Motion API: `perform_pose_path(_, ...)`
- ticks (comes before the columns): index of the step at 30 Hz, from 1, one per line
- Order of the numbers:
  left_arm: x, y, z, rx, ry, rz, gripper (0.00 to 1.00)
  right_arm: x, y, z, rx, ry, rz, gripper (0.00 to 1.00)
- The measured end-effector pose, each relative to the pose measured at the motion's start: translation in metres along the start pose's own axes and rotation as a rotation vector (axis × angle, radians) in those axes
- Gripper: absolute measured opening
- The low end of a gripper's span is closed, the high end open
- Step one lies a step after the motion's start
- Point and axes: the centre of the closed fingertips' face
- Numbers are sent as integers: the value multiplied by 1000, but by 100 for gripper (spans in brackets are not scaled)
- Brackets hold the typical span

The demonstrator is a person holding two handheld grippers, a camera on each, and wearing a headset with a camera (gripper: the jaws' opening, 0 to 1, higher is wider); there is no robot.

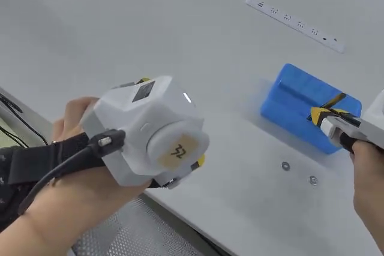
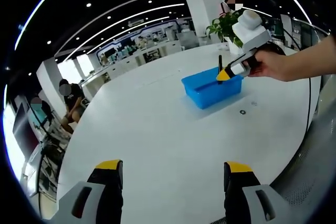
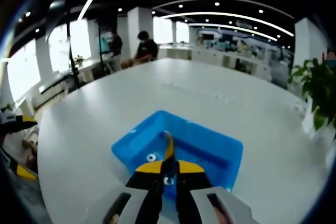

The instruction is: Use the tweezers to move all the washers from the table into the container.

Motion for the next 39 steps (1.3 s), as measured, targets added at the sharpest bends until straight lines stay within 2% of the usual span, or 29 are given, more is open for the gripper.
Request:
perform_pose_path(3, 0, 0, -1, 2, 2, 2, 80, -1, 0, 0, 9, -3, -2, 5)
perform_pose_path(9, 0, 1, -1, 10, 2, 4, 80, -9, -11, 6, 11, -18, -34, 5)
perform_pose_path(17, -1, 0, -1, 12, 2, 2, 80, -40, -35, 20, -9, -34, -100, 5)
perform_pose_path(21, -1, 0, -1, 14, 1, 2, 80, -57, -39, 31, -22, -49, -126, 5)
perform_pose_path(25, -1, 0, 0, 11, -1, 2, 80, -69, -31, 36, -33, -49, -118, 5)
perform_pose_path(29, -2, 0, -1, 17, 2, -1, 80, -75, -13, 41, -11, -61, -89, 5)
perform_pose_path(34, -2, -1, -2, 19, 8, -2, 80, -72, 18, 46, 10, -80, -22, 5)
perform_pose_path(39, -1, -1, -2, 20, 9, -1, 80, -69, 34, 53, 9, -90, 16, 5)
Point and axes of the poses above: the centre of the closed fingertips' face, and the gripper's own axes: x roughly forward along the fingers, z roughly to its left, y roughly out of its underside, and after that the axes turned 9 degrees about x, right-handed
